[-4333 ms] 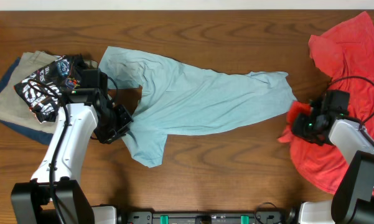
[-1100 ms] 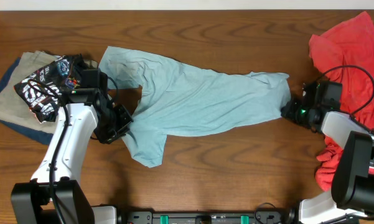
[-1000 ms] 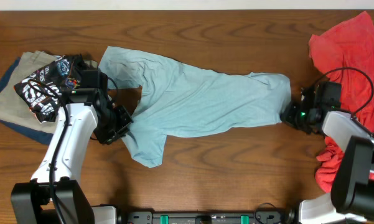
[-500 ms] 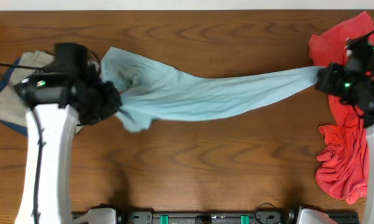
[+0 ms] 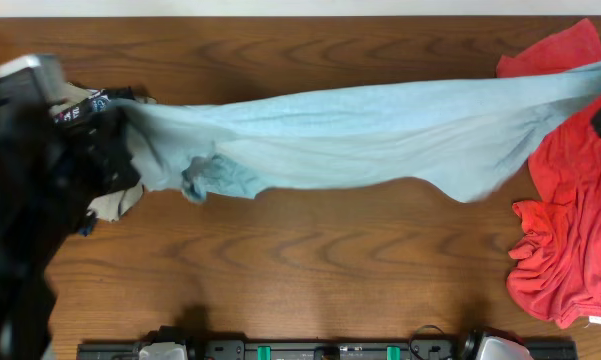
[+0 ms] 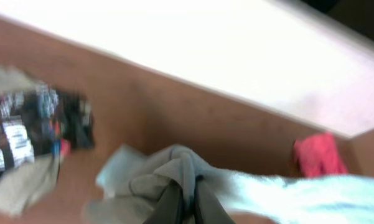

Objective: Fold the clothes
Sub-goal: 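Lift the shirt with both grippers and stretch it across the table, then lay the stretched shirt flat on the table with both grippers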

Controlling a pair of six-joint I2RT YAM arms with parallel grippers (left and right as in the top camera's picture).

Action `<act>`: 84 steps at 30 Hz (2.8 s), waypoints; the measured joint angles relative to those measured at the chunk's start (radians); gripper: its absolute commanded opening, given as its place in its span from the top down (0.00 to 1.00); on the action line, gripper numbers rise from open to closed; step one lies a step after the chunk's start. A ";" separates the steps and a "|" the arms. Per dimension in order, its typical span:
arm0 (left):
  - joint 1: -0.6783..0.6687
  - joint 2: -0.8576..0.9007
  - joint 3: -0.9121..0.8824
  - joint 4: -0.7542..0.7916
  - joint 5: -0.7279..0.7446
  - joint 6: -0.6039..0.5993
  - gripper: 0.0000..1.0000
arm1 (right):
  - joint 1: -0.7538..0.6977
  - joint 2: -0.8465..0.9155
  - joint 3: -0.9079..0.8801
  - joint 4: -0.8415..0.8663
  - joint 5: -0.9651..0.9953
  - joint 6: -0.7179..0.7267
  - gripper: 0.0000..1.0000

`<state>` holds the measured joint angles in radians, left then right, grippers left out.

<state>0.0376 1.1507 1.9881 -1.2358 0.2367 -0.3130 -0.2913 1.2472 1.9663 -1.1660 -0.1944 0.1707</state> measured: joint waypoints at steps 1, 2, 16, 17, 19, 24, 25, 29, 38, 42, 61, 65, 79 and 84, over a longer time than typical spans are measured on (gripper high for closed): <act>0.000 -0.012 0.018 0.014 -0.003 0.000 0.94 | -0.007 -0.004 0.016 -0.003 0.004 0.000 0.99; 0.000 -0.022 0.028 0.024 -0.005 0.000 0.94 | -0.012 -0.007 0.026 -0.005 0.008 -0.001 0.99; 0.000 0.186 0.046 -0.055 -0.004 0.000 0.94 | 0.016 0.234 0.035 -0.140 0.010 -0.058 0.99; 0.000 0.219 0.045 -0.056 -0.004 0.000 0.94 | 0.025 0.262 0.035 -0.138 0.009 -0.060 0.99; 0.000 0.296 0.044 -0.052 -0.004 0.007 0.94 | 0.041 0.316 0.035 -0.130 0.008 -0.062 0.99; 0.000 0.473 0.038 0.091 -0.004 0.038 0.94 | 0.072 0.468 0.034 0.009 0.007 -0.062 0.99; 0.000 0.515 0.037 0.173 -0.003 0.043 0.94 | 0.074 0.497 0.034 0.063 0.006 -0.051 0.99; 0.000 0.610 0.031 0.417 0.000 0.043 0.94 | 0.079 0.570 0.030 0.299 -0.001 0.017 0.99; 0.018 0.641 0.218 0.768 0.044 -0.119 0.94 | 0.076 0.545 0.095 0.565 -0.005 0.123 0.99; 0.031 0.604 0.385 0.593 0.104 -0.127 0.94 | 0.070 0.470 0.126 0.425 0.034 0.103 0.99; -0.009 0.740 -0.321 -0.256 0.195 0.169 0.94 | 0.054 0.531 -0.359 -0.037 0.327 -0.045 0.98; -0.019 0.738 -0.551 -0.182 0.200 0.185 0.94 | 0.054 0.531 -0.494 -0.023 0.382 -0.017 0.98; -0.019 0.697 -0.870 -0.130 0.126 0.191 0.94 | 0.054 0.531 -0.721 -0.093 0.431 0.076 0.99; -0.019 0.573 -0.886 -0.130 0.109 0.185 0.94 | 0.054 0.531 -0.721 -0.149 0.434 0.107 0.99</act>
<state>0.0185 1.7233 1.1023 -1.3655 0.3458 -0.1276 -0.2375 1.7786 1.2453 -1.3151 0.2398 0.2779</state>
